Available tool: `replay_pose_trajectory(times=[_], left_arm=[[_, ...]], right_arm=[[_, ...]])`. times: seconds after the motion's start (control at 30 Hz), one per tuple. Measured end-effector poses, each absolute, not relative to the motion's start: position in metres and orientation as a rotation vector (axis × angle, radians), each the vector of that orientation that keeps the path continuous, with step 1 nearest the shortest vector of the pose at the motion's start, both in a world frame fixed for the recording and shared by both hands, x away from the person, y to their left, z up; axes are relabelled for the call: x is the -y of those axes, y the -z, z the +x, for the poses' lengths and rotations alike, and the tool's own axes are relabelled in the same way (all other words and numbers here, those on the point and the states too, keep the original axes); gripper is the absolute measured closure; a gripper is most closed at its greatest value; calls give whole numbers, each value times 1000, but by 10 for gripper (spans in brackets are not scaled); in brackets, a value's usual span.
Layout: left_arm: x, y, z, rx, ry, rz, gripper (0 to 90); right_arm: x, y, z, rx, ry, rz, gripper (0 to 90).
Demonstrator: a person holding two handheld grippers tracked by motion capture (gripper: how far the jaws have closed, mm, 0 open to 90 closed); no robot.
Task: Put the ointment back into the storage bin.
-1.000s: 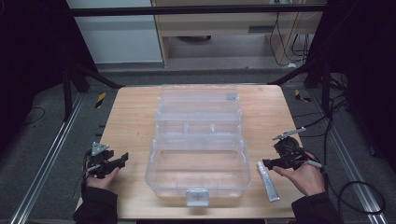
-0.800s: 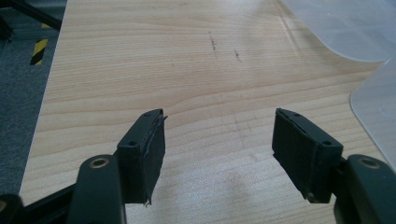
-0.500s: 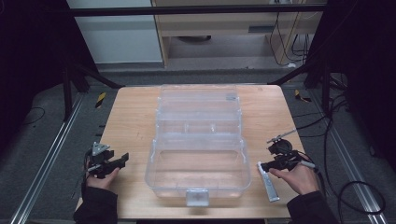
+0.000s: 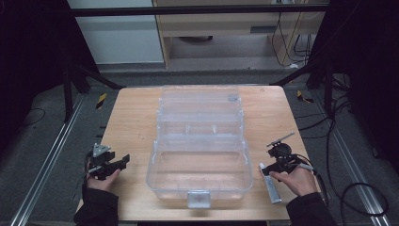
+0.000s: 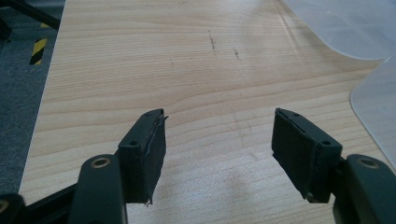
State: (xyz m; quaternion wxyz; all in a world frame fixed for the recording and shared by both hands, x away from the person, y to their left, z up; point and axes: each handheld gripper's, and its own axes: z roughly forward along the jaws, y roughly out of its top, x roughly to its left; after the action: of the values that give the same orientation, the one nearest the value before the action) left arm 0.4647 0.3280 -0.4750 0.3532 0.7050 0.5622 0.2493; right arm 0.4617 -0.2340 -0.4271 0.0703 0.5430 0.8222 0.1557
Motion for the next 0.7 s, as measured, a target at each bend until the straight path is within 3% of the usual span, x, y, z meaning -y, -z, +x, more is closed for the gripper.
replay_pose_trajectory(times=[0.7], left_arm=[[-328,475,465,-1451,-638,1830,352]], right_arm=[[233,455,471,-2528,-388,1686,557]])
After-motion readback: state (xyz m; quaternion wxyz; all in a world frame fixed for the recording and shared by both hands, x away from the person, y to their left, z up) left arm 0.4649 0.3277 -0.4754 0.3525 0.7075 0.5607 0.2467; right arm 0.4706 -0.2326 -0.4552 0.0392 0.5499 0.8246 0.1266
